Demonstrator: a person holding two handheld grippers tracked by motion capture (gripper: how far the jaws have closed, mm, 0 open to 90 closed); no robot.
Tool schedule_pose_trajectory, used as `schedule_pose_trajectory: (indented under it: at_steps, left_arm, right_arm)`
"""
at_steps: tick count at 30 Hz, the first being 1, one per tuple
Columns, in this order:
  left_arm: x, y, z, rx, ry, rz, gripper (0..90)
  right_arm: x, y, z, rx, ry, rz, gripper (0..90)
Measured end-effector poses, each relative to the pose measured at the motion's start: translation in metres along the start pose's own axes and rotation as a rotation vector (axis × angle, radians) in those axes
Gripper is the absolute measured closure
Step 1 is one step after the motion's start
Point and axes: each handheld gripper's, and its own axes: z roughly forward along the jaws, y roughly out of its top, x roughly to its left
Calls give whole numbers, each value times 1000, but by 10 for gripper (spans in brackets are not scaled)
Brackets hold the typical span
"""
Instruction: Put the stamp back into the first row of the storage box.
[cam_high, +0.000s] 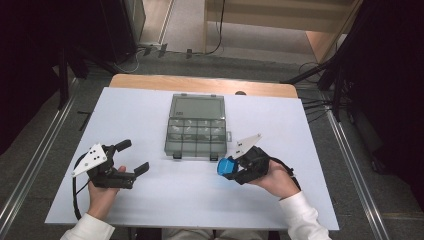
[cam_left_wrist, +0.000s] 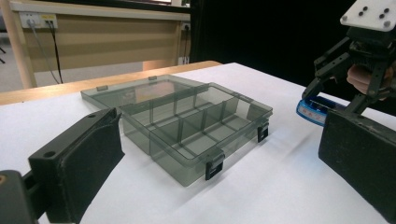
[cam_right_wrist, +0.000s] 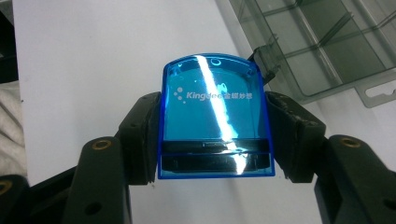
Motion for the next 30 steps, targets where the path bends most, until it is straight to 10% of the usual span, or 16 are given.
schedule_pose_trajectory:
  at_steps: [30]
  left_arm:
    - [0, 0, 0, -3, -4, -3, 0]
  right_arm:
    - [-58, 73, -4, 89, 82, -19, 423]
